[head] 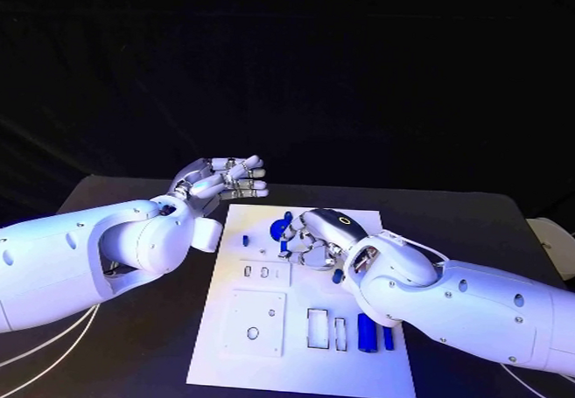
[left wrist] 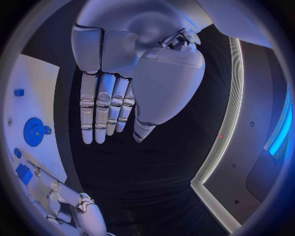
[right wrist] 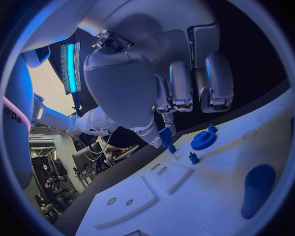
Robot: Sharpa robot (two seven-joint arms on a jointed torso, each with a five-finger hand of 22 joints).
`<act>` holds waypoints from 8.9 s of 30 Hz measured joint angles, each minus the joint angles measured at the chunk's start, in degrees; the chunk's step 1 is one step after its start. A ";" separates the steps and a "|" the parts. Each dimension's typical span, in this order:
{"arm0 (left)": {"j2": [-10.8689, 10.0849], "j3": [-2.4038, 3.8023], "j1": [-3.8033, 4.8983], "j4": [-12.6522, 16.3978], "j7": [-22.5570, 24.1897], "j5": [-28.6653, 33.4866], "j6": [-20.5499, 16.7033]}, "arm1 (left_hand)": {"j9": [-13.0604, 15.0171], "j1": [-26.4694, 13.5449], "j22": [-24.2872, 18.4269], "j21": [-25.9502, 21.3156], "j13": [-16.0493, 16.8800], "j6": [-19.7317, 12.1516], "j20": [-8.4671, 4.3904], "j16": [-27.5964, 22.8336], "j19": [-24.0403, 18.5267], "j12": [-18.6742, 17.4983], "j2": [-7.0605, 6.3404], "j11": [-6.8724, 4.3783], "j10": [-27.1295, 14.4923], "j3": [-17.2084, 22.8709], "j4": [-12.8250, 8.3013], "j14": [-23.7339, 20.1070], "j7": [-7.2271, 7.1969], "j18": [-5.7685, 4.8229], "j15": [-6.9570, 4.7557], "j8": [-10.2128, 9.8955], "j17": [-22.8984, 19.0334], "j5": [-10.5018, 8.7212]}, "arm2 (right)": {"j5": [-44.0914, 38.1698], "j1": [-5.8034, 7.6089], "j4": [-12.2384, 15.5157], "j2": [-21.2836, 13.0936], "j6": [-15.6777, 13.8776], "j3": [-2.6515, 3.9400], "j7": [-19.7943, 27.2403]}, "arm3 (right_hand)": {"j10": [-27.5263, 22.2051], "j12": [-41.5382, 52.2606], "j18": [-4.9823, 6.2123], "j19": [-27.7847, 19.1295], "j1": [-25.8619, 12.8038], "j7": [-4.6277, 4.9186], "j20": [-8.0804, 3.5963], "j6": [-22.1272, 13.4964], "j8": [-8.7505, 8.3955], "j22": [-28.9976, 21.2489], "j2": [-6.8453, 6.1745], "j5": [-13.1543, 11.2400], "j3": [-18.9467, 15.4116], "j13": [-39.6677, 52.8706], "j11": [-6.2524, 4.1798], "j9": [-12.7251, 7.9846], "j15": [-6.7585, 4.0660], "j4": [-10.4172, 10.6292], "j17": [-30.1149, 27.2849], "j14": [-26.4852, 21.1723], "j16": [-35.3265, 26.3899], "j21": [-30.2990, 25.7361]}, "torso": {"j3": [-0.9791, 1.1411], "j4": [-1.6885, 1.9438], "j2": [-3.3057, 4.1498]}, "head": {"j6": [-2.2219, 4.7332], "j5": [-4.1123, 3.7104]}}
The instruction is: Assemble the parts on the task board
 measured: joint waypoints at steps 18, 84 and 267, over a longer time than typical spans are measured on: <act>0.27 0.00 0.00 -0.01 -0.09 0.00 0.07 | 0.00 0.00 -0.05 0.00 0.00 0.00 0.00 0.00 0.00 0.00 0.00 0.00 0.00 0.00 0.00 0.00 0.00 0.00 0.00 0.00 0.04 0.00 | -5.08 -2.79 -2.01 3.78 3.67 -0.43 -3.97 | 0.00 0.00 0.00 0.00 -0.29 -0.09 0.00 -0.09 0.01 0.04 -0.31 -0.06 -0.01 -0.01 0.00 0.03 0.01 0.00 0.00 0.00 0.00 -0.04 | 0.03 -0.07 0.00 | -0.66 0.46; 0.14 0.00 0.00 0.03 -0.36 0.00 0.31 | 0.00 0.00 -0.09 0.00 0.00 0.00 0.20 -0.01 -0.21 -0.11 0.00 0.00 0.00 0.00 0.00 0.00 0.00 0.00 0.00 -0.33 0.10 0.00 | -8.39 -3.11 -3.21 5.01 5.81 -0.65 -5.70 | -3.91 -3.93 0.00 0.02 -6.38 2.38 1.28 -6.67 -1.97 0.03 -6.41 -1.26 -6.59 -0.04 3.05 -0.81 1.72 2.60 0.02 0.05 -0.33 -2.39 | 0.09 -0.03 -0.02 | -0.29 0.18; 14.00 -2.56 3.17 -12.39 -59.38 -53.84 32.37 | 27.31 -5.12 49.51 56.58 60.15 -4.42 -10.75 80.11 16.47 66.62 -6.89 -10.09 15.22 25.89 6.09 18.85 -8.68 -2.29 -10.47 32.17 65.42 0.09 | 31.96 6.34 5.42 -21.92 -0.99 -0.15 12.37 | -19.03 -25.73 6.26 -14.02 4.68 2.41 1.35 -9.34 1.15 -13.94 -3.47 4.42 -8.45 -22.68 2.68 -4.00 1.55 4.01 -18.42 -1.53 -25.40 -36.55 | 0.51 -0.13 -2.72 | -3.79 1.86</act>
